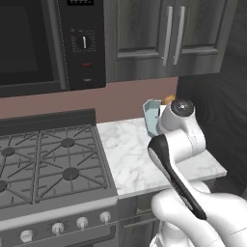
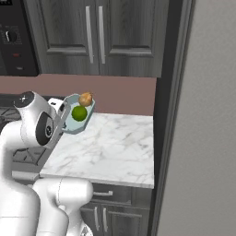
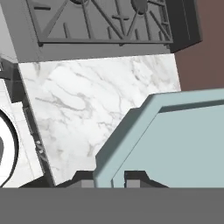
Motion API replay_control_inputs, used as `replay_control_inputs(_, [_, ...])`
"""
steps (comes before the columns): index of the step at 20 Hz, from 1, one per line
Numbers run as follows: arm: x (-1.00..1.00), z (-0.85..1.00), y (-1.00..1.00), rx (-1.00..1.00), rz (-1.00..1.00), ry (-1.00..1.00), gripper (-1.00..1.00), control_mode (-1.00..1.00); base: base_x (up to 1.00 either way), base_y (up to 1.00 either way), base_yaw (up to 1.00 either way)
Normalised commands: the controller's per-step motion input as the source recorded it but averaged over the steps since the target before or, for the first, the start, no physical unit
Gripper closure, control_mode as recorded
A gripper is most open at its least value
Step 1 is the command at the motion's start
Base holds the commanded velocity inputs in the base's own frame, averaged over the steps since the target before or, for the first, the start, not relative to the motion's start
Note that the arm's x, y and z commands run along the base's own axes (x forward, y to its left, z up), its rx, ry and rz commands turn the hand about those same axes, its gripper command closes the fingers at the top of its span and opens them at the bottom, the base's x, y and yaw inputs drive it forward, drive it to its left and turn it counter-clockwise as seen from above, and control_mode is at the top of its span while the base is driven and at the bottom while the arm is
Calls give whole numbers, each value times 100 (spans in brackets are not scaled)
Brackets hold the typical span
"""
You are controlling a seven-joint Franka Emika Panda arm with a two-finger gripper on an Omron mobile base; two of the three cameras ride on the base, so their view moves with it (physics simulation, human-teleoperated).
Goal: Take the lime and onion out of the freezer and place them in the tupperware container on the counter. Then put the tupperware containing the vegetables back in the freezer.
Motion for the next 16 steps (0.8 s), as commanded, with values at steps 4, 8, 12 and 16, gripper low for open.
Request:
replay_control_inputs(4, [-36,34,-2,-5,12,0,100,-100,0,0,0])
replay_control_inputs(8, [-38,30,-8,-4,9,0,100,-100,0,0,0])
replay_control_inputs(12, [-32,26,-14,-6,8,0,100,-100,0,0,0])
replay_control_inputs(16, [-29,18,-18,-5,7,0,100,-100,0,0,0])
